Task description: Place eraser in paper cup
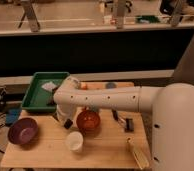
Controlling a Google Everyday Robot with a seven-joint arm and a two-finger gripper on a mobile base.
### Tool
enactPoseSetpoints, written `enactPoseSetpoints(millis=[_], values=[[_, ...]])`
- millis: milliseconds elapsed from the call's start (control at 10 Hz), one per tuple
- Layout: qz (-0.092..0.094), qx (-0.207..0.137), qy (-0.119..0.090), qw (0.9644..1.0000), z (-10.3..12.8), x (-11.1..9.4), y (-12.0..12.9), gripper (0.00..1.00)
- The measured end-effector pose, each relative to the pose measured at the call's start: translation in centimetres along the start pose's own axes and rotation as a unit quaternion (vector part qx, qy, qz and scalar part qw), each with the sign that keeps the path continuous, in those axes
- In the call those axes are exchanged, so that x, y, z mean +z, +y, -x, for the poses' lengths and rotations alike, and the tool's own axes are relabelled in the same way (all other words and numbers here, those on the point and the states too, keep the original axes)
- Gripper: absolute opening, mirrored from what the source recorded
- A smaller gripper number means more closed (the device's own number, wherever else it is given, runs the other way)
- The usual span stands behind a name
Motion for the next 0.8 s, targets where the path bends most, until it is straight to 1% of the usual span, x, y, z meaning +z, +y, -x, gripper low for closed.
enactPoseSetpoints(millis=[100,200,400,600,800], values=[[0.002,0.0,-0.008,1.0,-0.3,-0.2,-0.1,0.09],[0.004,0.001,-0.018,0.9998,-0.7,-0.9,-0.3,0.09],[0.009,0.0,-0.03,0.9995,-1.5,-2.6,-0.8,0.09],[0.01,-0.007,-0.036,0.9993,-2.3,-4.2,-1.6,0.09],[0.013,-0.008,-0.04,0.9991,-2.4,-5.5,-1.7,0.09]])
